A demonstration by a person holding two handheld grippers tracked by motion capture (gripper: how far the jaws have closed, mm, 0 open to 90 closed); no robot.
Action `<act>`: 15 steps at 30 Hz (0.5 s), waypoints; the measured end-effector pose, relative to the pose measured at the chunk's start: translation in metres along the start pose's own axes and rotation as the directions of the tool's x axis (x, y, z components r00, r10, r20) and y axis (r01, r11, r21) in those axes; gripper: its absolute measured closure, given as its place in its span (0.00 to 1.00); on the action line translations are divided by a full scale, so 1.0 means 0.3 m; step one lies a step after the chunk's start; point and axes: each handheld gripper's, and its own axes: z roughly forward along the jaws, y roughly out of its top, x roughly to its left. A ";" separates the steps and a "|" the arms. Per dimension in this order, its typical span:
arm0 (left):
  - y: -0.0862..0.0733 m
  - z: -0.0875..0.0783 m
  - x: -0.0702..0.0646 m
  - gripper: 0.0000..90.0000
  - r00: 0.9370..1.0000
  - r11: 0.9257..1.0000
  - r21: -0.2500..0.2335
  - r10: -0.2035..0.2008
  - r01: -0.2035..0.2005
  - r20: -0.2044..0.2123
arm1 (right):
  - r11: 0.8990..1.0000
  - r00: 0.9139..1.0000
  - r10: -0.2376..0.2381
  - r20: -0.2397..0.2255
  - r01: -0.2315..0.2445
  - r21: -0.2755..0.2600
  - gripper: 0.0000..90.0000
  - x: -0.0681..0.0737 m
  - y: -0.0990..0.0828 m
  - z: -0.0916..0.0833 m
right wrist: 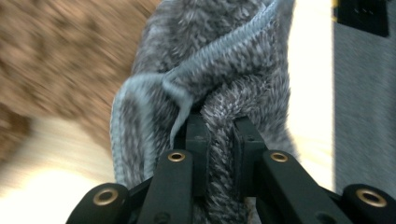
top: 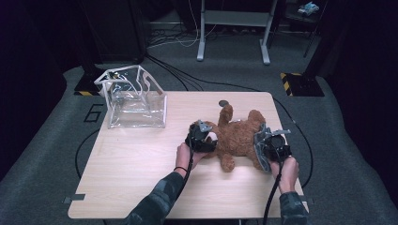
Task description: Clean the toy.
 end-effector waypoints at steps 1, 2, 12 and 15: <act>0.000 0.000 0.000 0.40 1.000 1.000 -0.001 -0.002 0.002 0.000 | 1.000 1.000 -0.006 0.009 0.006 0.008 0.89 -0.009 -0.004 -0.001; 0.001 0.001 -0.001 0.40 1.000 1.000 -0.003 -0.009 0.009 -0.002 | 1.000 1.000 -0.004 0.015 0.004 0.018 0.89 -0.017 -0.010 -0.003; 0.005 0.002 0.006 0.40 1.000 1.000 0.007 -0.009 0.009 0.003 | 0.990 0.994 -0.055 -0.096 0.042 -0.135 0.89 0.091 0.074 -0.109; 0.006 0.003 0.006 0.40 1.000 1.000 0.006 -0.018 0.018 0.005 | 0.991 0.992 -0.079 -0.099 0.068 -0.112 0.89 0.135 0.082 -0.061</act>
